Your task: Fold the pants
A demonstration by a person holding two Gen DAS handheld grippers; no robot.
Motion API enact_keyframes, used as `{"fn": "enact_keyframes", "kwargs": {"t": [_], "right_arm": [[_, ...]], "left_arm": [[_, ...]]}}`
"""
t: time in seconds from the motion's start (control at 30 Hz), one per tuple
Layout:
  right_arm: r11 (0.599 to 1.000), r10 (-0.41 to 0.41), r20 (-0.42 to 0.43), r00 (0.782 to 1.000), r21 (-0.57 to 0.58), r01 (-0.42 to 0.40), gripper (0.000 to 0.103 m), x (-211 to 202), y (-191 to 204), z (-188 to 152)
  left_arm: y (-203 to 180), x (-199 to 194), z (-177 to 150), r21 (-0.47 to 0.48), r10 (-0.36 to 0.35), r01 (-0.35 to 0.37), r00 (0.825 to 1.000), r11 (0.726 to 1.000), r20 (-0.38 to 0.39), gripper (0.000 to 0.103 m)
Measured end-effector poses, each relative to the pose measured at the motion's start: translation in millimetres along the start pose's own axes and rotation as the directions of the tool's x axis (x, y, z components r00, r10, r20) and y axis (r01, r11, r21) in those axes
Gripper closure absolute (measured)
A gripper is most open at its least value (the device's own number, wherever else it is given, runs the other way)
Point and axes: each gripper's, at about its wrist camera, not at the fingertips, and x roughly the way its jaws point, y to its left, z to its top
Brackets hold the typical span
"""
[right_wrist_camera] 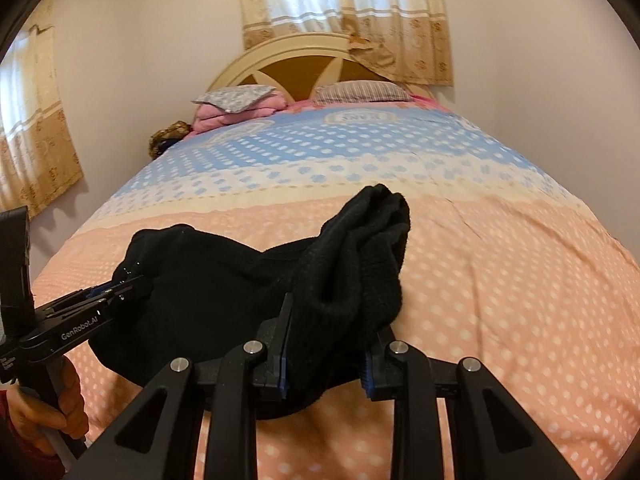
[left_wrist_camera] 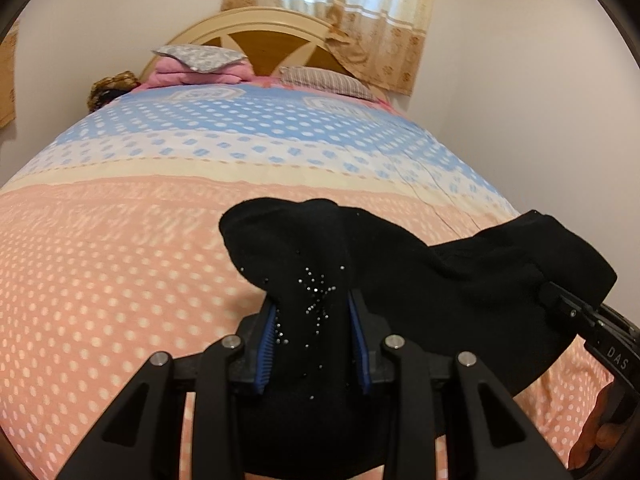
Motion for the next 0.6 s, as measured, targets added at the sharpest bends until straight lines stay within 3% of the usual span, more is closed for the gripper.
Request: {"fn": "enact_keyframes", "kwargs": {"t": [0.4, 0.6], "right_arm": [[0.985, 0.14, 0.019, 0.99, -0.101, -0.138, 0.076, 31, 88, 33], [0.964, 0.221, 0.011, 0.975, -0.152, -0.217, 0.076, 58, 141, 51]], "left_arm": [[81, -15, 18, -0.108, 0.133, -0.126, 0.99, 0.986, 0.055, 0.069], [133, -24, 30, -0.157, 0.235, -0.221, 0.969, 0.963, 0.074, 0.069]]}}
